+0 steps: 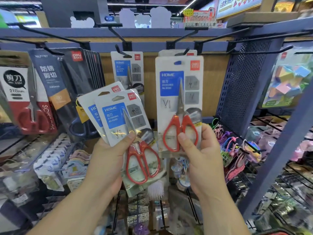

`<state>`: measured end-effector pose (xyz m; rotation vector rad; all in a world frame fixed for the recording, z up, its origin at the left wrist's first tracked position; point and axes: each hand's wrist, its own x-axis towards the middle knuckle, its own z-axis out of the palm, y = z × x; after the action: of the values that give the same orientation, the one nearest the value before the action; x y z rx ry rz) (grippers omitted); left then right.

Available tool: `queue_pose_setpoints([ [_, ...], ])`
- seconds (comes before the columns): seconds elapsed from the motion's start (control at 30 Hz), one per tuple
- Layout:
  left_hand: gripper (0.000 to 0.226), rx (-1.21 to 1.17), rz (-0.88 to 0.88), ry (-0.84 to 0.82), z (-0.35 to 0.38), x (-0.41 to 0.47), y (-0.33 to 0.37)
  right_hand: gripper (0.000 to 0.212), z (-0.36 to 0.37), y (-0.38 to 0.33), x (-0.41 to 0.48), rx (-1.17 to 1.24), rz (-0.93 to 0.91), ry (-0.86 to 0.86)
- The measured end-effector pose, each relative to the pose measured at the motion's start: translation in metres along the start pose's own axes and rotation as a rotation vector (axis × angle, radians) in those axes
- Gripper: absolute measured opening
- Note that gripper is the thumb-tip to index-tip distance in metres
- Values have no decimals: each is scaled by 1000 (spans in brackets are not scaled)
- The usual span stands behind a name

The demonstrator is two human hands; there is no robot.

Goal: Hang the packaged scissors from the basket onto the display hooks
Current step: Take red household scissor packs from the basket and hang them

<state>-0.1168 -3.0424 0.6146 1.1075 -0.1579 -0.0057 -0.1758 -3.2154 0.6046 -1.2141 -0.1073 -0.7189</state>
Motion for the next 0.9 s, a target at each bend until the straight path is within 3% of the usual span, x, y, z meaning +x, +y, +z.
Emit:
queue_pose_setpoints([
  [0.3, 38, -1, 37, -40, -2, -2, 5, 16, -3, -6, 35, -7, -51, 46],
  [0.53, 39, 22, 39, -53, -5, -3, 6, 11, 0, 4, 47, -120, 105, 76],
  [0.73, 42, 37, 27, -25, -5, -5, 10, 32, -5, 10, 69, -153, 274, 174],
  [0.9, 42, 35, 20, -17, -5, -7, 11, 31, -3, 18, 84, -142, 314, 203],
])
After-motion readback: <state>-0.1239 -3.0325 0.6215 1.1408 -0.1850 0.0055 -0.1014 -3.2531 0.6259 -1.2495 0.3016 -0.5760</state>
